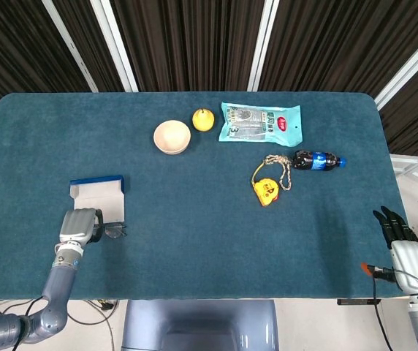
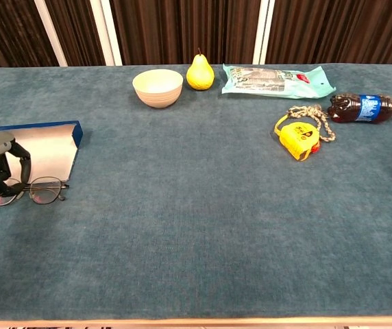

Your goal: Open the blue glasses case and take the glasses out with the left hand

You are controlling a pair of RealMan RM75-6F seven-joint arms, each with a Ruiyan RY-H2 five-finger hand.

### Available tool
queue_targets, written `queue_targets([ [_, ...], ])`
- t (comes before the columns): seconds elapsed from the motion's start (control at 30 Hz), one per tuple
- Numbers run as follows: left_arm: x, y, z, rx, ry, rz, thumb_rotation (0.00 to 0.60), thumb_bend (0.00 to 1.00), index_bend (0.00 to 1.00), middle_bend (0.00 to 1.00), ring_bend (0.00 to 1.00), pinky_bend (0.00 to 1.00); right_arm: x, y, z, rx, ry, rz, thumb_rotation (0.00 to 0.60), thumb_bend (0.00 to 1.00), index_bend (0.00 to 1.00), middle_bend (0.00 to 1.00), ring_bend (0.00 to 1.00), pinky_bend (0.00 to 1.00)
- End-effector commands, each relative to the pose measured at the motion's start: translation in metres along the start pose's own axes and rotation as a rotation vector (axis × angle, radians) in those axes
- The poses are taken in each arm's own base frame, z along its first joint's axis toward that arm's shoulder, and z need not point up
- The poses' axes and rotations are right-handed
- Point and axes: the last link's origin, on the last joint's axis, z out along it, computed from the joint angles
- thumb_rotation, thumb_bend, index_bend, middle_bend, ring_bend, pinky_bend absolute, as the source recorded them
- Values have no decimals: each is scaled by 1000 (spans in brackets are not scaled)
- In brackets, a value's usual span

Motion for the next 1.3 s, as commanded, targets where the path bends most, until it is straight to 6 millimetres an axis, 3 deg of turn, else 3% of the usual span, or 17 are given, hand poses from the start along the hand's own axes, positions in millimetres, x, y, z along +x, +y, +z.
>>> queue_targets([
  [0.03,1,0,0,1,3,-2,600,487,652,1000,950,1000,0,0,0,0,0,0,600,173,0,0,0,196],
  [0.43,8,6,-1,-17,21,-29,600,515,683,1000,956,1000,0,0,0,0,1,2,600,172,0,0,0,196],
  [0.67,12,21,0,-53,27,-45,600,521,683,1000,956,1000,0,0,0,0,-1,2,600,173,0,0,0,196],
  [1.13,16,115,6,-201,23,-149,600,521,674,1000,955,1000,0,0,0,-3,0,3,600,172,0,0,0,196],
  [1.3,15,138,13,-207,16,-128,600,509,652,1000,954,1000,0,0,0,-4,-2,4,600,172,0,0,0,196],
])
